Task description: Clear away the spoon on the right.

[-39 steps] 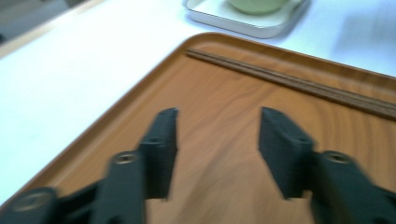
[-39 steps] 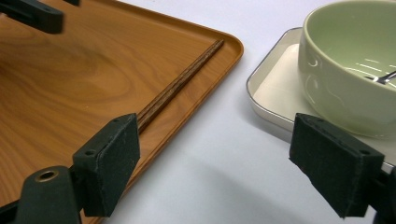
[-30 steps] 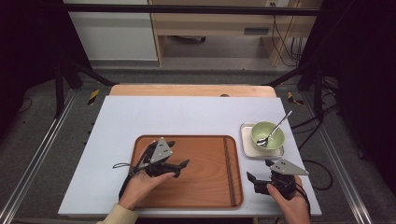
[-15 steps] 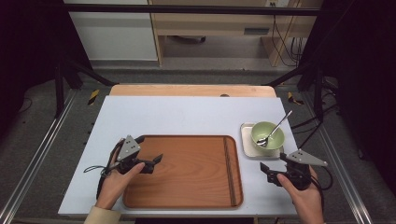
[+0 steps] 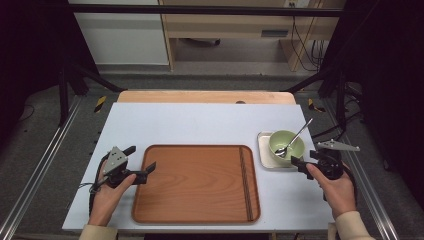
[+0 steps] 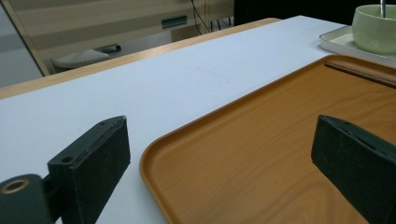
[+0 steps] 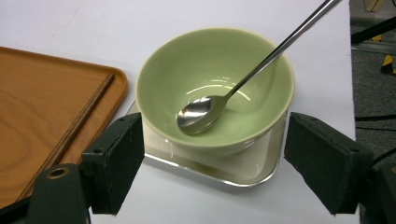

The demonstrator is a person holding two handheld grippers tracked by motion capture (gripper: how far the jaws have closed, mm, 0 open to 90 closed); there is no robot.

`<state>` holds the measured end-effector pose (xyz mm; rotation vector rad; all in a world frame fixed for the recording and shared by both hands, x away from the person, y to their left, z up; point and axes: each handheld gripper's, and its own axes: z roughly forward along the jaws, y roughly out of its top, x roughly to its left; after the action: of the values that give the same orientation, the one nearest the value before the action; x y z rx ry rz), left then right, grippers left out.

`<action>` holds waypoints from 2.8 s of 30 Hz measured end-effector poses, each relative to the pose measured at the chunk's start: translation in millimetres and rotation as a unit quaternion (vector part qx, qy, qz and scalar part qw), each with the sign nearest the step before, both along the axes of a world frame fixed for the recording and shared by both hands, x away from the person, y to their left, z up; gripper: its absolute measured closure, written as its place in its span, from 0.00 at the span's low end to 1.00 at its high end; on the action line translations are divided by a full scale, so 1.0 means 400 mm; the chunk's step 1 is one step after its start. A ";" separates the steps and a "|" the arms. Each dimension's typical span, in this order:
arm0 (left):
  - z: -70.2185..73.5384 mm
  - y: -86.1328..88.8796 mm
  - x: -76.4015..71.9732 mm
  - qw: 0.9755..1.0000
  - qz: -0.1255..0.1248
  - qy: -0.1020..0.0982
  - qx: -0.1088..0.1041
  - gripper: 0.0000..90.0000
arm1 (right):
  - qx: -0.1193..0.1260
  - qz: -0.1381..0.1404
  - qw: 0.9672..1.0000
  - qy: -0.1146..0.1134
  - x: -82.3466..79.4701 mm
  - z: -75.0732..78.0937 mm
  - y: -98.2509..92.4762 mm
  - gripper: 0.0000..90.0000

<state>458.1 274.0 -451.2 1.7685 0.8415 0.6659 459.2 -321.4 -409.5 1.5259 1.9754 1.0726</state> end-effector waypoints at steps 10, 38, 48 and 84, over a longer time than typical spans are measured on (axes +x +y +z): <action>0.004 0.036 -0.007 1.000 0.007 -0.021 -0.015 0.04 | -0.004 -0.005 1.000 0.024 0.054 0.011 -0.035 0.25; -0.010 0.104 -0.040 0.998 0.043 -0.029 -0.021 0.04 | 0.025 -0.012 0.998 0.051 0.190 0.006 -0.081 0.40; -0.018 0.124 -0.051 0.998 0.055 -0.027 -0.023 0.04 | 0.063 -0.024 0.997 0.043 0.254 -0.012 -0.104 0.52; -0.019 0.134 -0.053 0.997 0.058 -0.032 -0.025 0.05 | 0.096 0.048 0.986 -0.128 0.168 0.152 -0.044 1.00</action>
<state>437.0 327.5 -458.7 1.6539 0.9142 0.7670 526.4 -339.0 -348.5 1.3163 1.8267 1.4573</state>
